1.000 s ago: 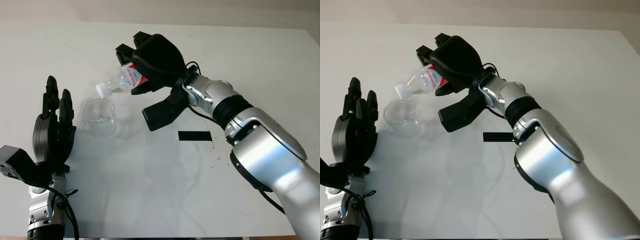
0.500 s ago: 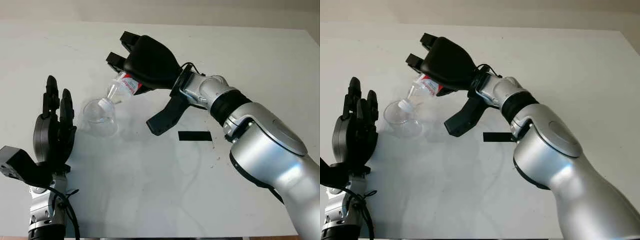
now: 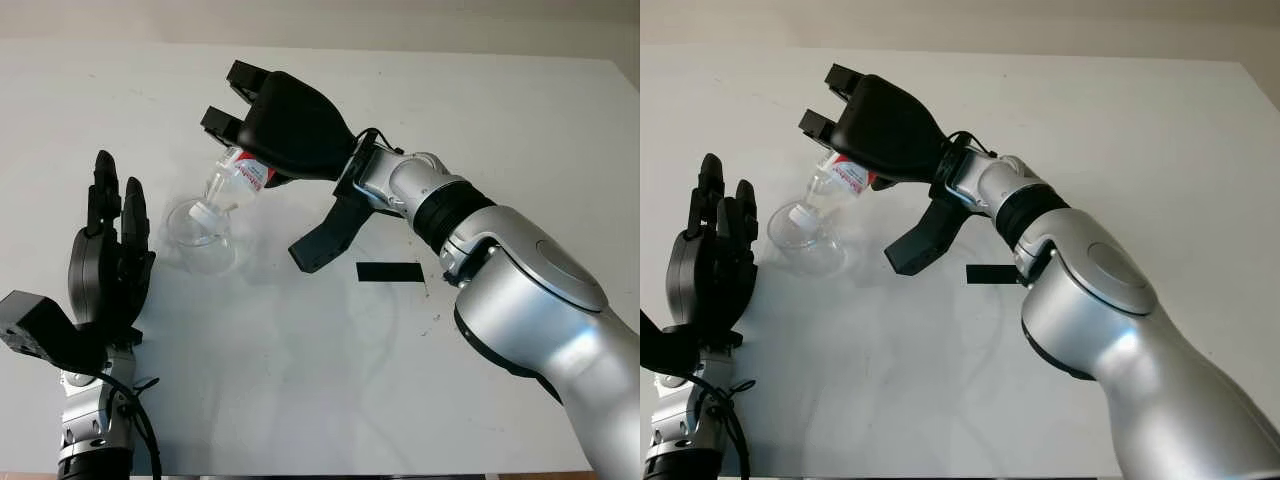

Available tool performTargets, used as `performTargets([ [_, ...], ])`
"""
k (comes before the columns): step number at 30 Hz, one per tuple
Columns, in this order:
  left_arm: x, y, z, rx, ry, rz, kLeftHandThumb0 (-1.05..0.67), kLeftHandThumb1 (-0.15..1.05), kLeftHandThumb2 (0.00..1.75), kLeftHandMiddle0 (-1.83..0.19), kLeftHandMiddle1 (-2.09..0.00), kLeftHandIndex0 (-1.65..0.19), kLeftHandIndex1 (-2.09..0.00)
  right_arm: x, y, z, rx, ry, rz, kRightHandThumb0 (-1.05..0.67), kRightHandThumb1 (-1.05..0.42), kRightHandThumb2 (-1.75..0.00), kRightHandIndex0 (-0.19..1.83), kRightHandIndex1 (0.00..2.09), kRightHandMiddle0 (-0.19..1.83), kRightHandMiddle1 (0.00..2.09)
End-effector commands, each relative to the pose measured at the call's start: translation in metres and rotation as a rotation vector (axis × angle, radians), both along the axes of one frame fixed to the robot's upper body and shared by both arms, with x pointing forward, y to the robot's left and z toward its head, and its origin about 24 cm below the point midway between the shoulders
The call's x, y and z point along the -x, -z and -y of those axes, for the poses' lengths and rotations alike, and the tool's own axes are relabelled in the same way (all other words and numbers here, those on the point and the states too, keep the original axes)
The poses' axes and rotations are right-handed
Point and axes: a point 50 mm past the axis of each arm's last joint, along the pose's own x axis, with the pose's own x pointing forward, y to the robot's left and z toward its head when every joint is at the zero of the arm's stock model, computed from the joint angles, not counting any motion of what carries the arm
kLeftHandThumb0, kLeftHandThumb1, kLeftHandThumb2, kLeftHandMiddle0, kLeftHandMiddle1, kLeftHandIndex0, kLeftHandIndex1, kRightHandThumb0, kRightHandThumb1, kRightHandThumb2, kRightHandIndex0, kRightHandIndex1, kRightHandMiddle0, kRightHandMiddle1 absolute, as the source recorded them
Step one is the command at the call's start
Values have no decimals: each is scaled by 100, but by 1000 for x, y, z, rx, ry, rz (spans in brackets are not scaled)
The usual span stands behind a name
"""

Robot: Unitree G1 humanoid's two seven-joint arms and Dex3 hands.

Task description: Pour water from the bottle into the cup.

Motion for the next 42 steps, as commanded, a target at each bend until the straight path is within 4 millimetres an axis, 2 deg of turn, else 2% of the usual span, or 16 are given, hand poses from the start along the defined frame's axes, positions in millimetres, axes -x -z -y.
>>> performTargets([
  [1, 2, 8, 1, 20, 0, -20, -77, 105, 43, 14, -5, 16, -5, 2, -12, -6, -37, -30, 37, -44, -93, -5, 114, 209, 55, 145],
  [4, 2, 7, 1, 21, 2, -20, -77, 105, 42, 14, -5, 16, -5, 2, -12, -5, -74, -38, 32, -45, -92, -5, 114, 209, 57, 141],
  [5, 2, 7, 1, 22, 5, -18, -77, 105, 42, 15, -5, 16, -5, 3, -12, -4, -94, -39, 27, -45, -94, -6, 115, 209, 62, 148],
  [6, 2, 8, 1, 22, 5, -18, -77, 105, 42, 15, -5, 16, -5, 2, -12, -4, -124, -36, 0, -46, -99, -7, 118, 209, 58, 177],
  [7, 2, 8, 1, 20, 4, -20, -77, 105, 42, 15, -5, 16, -5, 1, -12, -2, -197, -17, -69, -46, -102, -12, 120, 209, 61, 193],
  [8, 2, 8, 1, 18, 2, -22, -77, 105, 43, 15, -5, 16, -5, -1, -13, -1, -249, -5, -120, -46, -104, -22, 122, 209, 78, 203],
  [10, 2, 8, 0, 19, 0, -22, -77, 105, 43, 15, -5, 16, -5, -5, -15, 4, -377, 36, -267, -45, -104, -30, 121, 209, 90, 208],
  [13, 3, 8, -1, 20, -1, -22, -77, 105, 42, 14, -6, 16, -5, -9, -16, 11, -474, 65, -374, -42, -105, -33, 118, 209, 94, 209],
  [20, 2, 9, -4, 14, 6, -26, -77, 105, 42, 15, -5, 16, -5, -16, -14, 31, -624, 122, -471, -41, -105, -33, 115, 209, 90, 209],
  [27, 1, 6, -6, 2, 7, -29, -78, 105, 43, 14, -6, 16, -5, -19, -1, 49, -760, 152, -585, -40, -105, -30, 119, 209, 86, 209],
  [31, 1, 6, -9, 2, 6, -31, -78, 105, 44, 14, -6, 15, -6, -23, 9, 55, -964, 125, -848, -40, -105, -35, 119, 209, 87, 209],
  [35, 1, 7, -10, 4, 13, -32, -77, 105, 45, 14, -6, 15, -6, -23, 21, 64, -1156, 13, -1117, -35, -105, -39, 113, 209, 85, 209],
  [38, 1, 7, -10, 2, 19, -29, -76, 105, 46, 14, -5, 16, -5, -21, 32, 75, -1280, -104, -1313, -37, -105, -42, 120, 209, 90, 209],
  [42, 2, 8, -10, -10, 21, -36, -77, 105, 48, 14, -5, 16, -5, -10, 43, 91, -1377, -246, -1490, -37, -105, -48, 127, 209, 96, 209],
])
